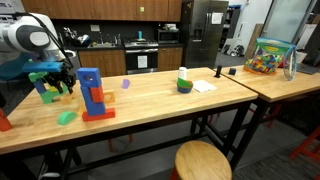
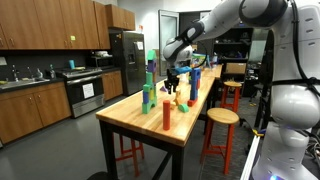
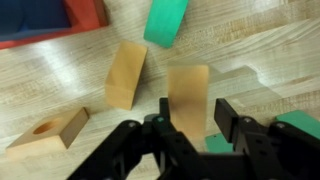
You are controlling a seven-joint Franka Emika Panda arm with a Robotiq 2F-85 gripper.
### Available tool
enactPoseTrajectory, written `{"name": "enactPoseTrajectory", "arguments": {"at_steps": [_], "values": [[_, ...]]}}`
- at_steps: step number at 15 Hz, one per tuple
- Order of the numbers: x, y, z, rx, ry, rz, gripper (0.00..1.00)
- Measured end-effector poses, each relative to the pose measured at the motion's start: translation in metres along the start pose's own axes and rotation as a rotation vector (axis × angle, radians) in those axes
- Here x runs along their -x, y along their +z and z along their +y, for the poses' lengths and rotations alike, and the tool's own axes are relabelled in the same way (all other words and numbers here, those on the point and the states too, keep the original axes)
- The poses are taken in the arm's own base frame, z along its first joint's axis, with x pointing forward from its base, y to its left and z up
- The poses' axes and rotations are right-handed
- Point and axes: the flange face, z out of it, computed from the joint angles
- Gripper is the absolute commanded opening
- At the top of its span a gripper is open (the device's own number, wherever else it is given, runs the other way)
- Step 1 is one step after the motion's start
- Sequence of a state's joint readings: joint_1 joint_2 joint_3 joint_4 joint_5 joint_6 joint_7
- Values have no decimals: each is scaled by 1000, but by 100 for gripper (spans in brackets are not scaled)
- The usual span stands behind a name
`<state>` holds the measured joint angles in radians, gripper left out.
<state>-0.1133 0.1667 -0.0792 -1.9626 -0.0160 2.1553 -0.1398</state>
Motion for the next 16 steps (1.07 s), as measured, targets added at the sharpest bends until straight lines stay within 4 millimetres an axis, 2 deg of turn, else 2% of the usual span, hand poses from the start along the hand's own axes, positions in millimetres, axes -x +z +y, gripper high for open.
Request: {"name": "enactPoseTrajectory", "arguments": {"at_steps": [6,7,9,12,16], "values": [[0,0,0,0,0,0,52],[0,0,0,0,0,0,77],[0,0,0,0,0,-1,81],[0,1,1,1,1,-2,98],[1,0,1,13,-8,-6,100]]}}
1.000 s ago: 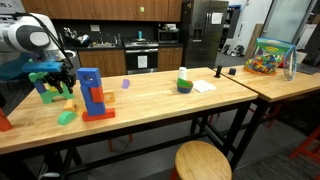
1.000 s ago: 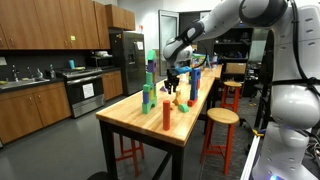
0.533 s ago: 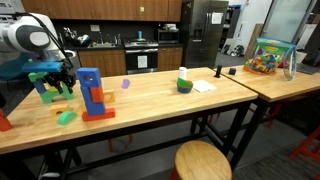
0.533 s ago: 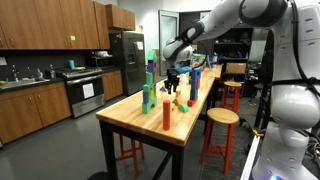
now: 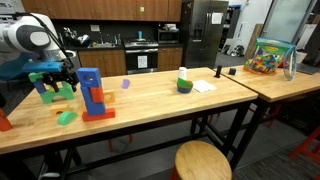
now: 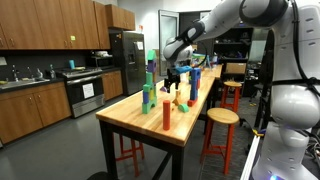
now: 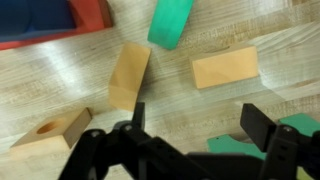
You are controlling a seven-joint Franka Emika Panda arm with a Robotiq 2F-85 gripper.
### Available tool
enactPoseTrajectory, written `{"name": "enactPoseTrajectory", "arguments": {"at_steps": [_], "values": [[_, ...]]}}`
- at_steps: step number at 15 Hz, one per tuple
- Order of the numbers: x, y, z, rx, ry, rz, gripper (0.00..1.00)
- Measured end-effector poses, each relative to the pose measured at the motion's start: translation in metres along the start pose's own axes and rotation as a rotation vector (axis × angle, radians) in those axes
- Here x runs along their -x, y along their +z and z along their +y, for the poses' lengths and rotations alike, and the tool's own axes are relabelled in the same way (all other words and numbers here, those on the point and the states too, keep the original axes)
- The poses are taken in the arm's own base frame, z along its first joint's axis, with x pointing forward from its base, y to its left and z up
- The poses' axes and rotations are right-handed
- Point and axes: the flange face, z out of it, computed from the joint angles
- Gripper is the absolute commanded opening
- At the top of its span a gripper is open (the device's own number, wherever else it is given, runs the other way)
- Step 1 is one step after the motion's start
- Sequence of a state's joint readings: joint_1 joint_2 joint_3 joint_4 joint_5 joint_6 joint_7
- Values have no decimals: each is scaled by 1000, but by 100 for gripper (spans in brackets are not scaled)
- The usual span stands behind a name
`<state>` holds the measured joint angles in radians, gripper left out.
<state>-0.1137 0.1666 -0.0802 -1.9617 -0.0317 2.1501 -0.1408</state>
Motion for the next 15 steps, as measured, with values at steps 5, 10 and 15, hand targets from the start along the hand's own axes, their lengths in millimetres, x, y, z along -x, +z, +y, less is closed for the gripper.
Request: {"name": "enactPoseTrajectory", "arguments": {"at_steps": [5,10,15], "values": [[3,-18,5,46,-20,19,100],[26,-72,15,71,1,3,100],[50,-122,15,69,10,9,100]]}}
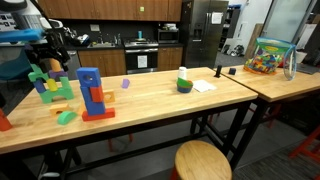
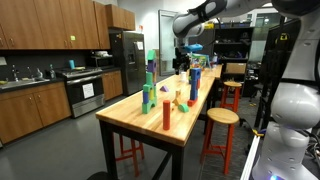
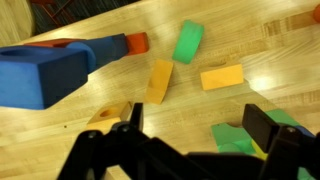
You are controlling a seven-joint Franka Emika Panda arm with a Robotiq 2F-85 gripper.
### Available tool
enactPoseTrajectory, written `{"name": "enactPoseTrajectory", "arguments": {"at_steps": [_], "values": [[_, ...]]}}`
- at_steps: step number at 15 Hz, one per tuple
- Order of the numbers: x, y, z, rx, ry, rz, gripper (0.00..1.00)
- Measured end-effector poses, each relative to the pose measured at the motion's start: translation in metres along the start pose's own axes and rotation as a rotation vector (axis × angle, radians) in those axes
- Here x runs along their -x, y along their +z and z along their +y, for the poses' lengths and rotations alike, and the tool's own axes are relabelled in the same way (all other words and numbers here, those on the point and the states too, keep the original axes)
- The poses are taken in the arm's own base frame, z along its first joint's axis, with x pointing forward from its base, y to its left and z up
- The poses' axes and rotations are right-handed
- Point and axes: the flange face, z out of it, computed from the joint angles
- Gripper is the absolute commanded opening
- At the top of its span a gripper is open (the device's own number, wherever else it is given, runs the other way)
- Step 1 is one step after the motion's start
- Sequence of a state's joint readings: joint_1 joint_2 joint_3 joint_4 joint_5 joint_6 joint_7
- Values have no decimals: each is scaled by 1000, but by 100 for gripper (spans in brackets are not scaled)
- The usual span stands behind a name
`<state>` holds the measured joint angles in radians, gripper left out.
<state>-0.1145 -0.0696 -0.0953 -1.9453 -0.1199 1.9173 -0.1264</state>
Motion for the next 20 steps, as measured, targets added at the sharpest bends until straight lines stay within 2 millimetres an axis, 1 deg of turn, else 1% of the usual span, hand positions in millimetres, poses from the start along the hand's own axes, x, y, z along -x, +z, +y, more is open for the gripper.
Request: {"name": "enactPoseTrajectory", "arguments": {"at_steps": [2,4,7,10,15,18,20], "values": [[6,-10,-1,3,-5,3,100],[11,-13,-6,8,-16,2,100],[20,-9,-15,12,-34,-5,100],[28,-6,-17,30,-44,-13,100],[29,-4,-17,32,-45,-16,100],[34,-8,-17,68,-65,-12,100],[46,-14,-22,129,-101,0,100]]}}
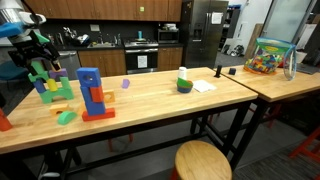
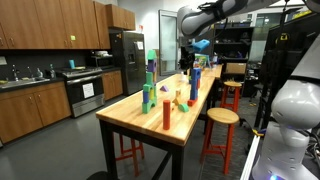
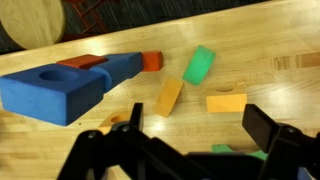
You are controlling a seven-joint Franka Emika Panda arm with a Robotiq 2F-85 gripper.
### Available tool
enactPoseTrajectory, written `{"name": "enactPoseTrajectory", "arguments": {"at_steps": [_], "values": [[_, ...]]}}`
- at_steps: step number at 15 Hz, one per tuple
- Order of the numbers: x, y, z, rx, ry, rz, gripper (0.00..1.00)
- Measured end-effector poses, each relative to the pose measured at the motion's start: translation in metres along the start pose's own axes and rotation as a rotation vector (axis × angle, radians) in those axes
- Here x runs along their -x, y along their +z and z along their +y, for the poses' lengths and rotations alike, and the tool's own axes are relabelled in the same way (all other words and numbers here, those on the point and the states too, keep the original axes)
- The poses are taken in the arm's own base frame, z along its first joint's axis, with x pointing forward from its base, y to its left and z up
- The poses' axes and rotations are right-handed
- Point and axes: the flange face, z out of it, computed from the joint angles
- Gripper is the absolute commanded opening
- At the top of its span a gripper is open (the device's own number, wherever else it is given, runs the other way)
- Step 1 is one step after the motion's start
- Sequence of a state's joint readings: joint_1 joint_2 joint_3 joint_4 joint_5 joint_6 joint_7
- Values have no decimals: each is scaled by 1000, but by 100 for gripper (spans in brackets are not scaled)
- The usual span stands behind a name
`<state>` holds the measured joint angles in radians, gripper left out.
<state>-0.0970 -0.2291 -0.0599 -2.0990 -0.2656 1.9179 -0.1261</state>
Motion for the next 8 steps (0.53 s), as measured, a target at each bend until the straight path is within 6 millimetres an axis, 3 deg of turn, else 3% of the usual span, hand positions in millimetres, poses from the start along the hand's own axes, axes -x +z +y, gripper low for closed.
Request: {"name": "enactPoseTrajectory", "arguments": {"at_steps": [8], "values": [[82,-59,-6,66,2,174,100]]}}
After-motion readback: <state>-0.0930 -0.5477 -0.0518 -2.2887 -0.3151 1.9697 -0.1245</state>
